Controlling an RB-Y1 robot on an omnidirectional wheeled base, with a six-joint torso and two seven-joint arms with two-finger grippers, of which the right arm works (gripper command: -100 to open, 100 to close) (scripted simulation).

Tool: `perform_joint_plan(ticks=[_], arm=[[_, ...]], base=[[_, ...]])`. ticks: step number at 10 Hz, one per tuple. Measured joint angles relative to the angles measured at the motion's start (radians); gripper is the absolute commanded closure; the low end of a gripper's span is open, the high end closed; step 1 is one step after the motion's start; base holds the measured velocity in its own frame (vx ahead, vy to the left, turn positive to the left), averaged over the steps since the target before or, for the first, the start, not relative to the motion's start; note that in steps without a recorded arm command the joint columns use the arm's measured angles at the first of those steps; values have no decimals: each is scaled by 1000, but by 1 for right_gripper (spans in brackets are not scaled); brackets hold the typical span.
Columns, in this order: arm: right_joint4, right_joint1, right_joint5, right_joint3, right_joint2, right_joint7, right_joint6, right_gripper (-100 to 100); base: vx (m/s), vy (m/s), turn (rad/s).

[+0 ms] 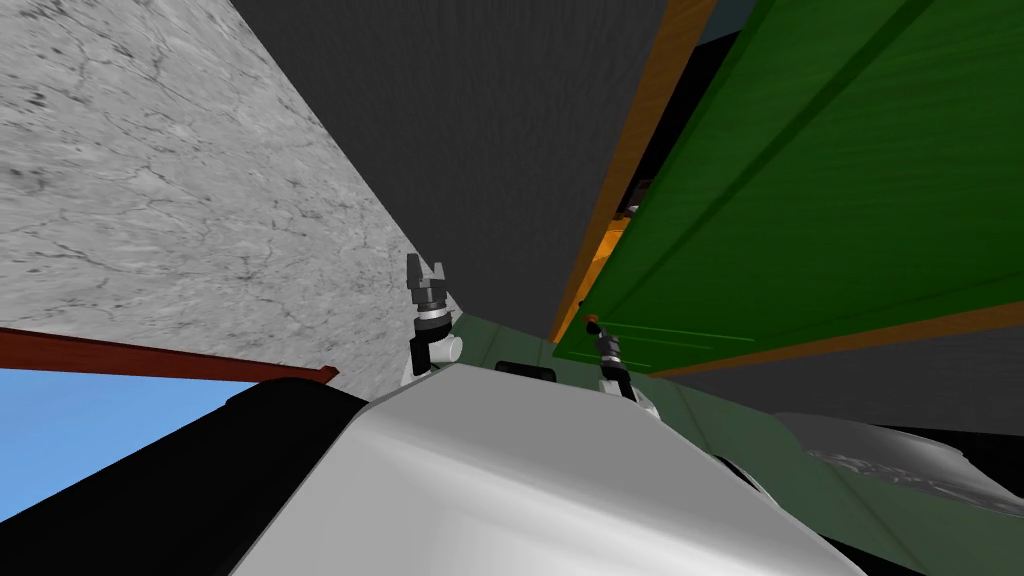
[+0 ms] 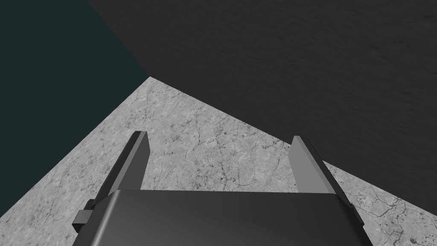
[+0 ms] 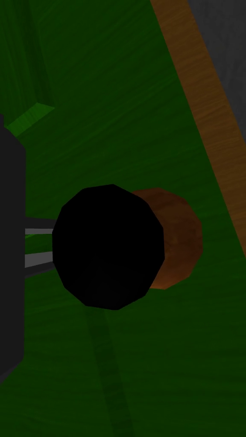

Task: Pull the door open

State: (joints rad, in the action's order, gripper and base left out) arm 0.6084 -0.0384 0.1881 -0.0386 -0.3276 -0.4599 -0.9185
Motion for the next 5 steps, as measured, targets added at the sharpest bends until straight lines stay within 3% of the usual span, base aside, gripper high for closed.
perform_joint_plan(ticks=[1,2,4,5], arm=[[55,25,1,1,-1,5,30,100],[38,12,0,1,2,5,27,100],[40,16,0,2,6,9,19,100],[9,-4,9,-6,1,-15,12,100]], base=[[-3,0,-14],[9,-1,1],[-6,0,23],[-57,-31,93]])
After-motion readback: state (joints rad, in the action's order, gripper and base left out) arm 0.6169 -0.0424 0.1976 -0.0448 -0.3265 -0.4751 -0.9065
